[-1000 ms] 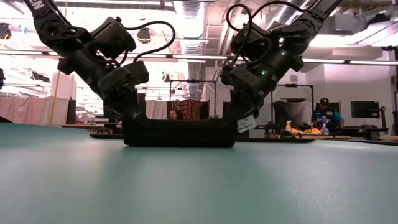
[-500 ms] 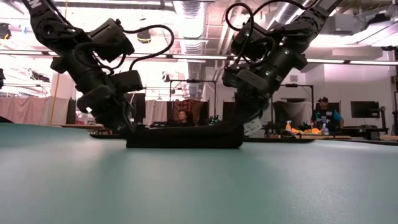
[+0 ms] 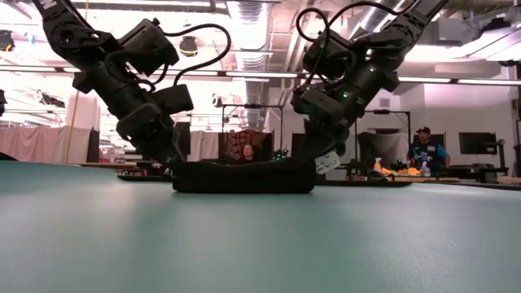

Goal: Roll napkin
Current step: Roll the black table napkin

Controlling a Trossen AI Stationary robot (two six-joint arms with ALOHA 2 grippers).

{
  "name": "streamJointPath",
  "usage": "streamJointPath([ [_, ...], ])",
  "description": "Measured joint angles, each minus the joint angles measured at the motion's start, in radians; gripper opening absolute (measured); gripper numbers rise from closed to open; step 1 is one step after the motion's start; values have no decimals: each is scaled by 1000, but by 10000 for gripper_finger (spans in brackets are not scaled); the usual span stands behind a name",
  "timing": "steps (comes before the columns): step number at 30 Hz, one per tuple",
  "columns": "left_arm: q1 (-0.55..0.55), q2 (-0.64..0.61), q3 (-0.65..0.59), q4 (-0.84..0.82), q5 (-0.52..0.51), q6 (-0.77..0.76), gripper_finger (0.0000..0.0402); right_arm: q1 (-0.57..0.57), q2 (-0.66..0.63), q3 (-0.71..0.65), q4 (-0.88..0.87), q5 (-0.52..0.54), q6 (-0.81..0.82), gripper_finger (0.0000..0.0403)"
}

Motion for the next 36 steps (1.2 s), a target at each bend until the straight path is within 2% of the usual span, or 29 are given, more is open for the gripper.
streamJointPath([
  [8, 61, 0, 11, -10, -7, -9, 0, -68, 0, 0, -36, 38, 81, 19],
  [19, 132, 0, 10, -24, 0, 2, 0, -122, 11, 2, -32, 47, 97, 19],
  [24, 153, 0, 9, -22, 0, 8, 0, -138, 11, 2, -19, 91, 97, 19],
  [36, 160, 156, 9, 67, 25, 3, 0, -158, 73, 17, 4, 106, 100, 19],
])
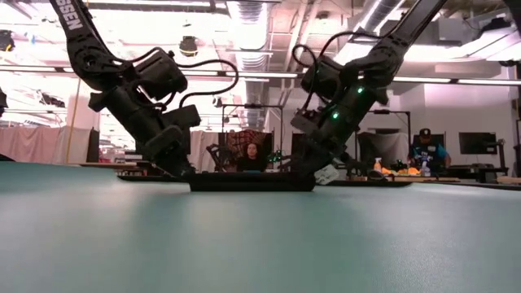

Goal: Roll napkin
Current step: Roll the black table napkin

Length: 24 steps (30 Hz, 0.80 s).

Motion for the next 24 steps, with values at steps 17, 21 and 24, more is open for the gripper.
streamJointPath([
  [17, -79, -32, 6, -60, 56, -64, 0, 139, -2, 76, -161, 52, 40, 18],
  [21, -171, -34, 6, -76, 107, -83, 0, 272, -1, 75, -219, 116, 101, 18],
  [24, -263, -35, 6, -96, 110, -115, 0, 381, -9, 75, -242, 117, 177, 18],
])
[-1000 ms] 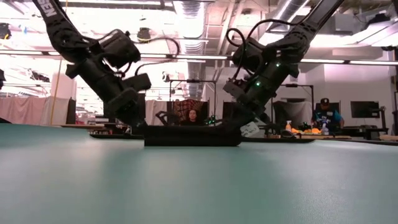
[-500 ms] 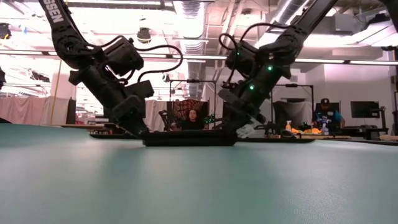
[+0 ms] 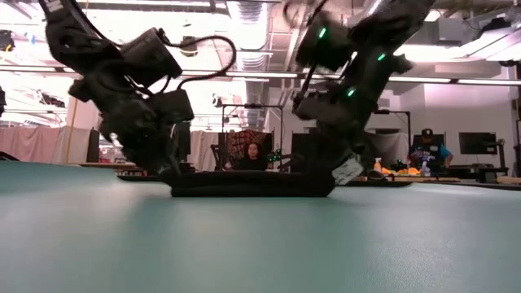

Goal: Roll napkin
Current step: Roll the black table napkin

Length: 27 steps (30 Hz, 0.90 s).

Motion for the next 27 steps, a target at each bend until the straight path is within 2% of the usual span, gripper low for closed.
streamJointPath([
  [5, -118, -26, 0, -28, -19, -112, 0, 142, -58, 0, 0, 8, 119, 18],
  [9, -182, -107, 0, -124, -81, -137, 0, 188, -123, 2, 6, 24, 158, 18],
  [13, -210, -187, 0, -173, -166, -136, 0, 178, -148, 2, 4, 40, 138, 18],
  [17, -214, -223, 0, -179, -193, -125, 0, 141, -92, 2, 5, 32, 136, 18],
  [23, -214, -203, -1, -183, -144, -123, 0, 108, -21, 2, 71, -90, 138, 18],
  [27, -204, -209, -1, -182, -134, -95, 0, 121, -25, 2, 66, -101, 142, 18],
])
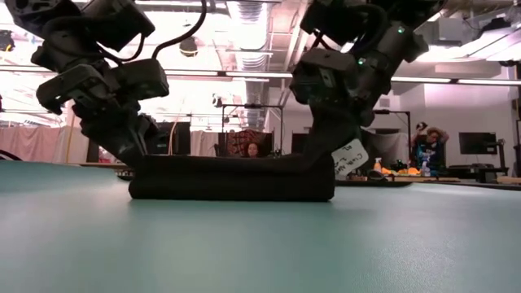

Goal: Roll napkin
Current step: Roll the black table napkin

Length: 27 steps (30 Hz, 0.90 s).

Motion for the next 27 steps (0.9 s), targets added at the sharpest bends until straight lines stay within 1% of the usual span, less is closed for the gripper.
streamJointPath([
  [4, 26, 6, 0, 2, 3, 32, 0, 0, 3, 0, -6, 11, 3, 18],
  [9, 63, 6, -6, 15, 26, 49, 0, -14, 49, 0, -10, 11, 15, 18],
  [14, 71, 6, -7, 20, 35, 56, 0, -20, 83, 0, -5, 7, 14, 18],
  [19, 73, 6, -7, 20, 18, 75, 0, -35, 71, -1, -8, 7, 12, 18],
  [27, 73, 6, -7, 4, 27, 75, 0, -61, 34, -2, -16, 11, 11, 18],
])
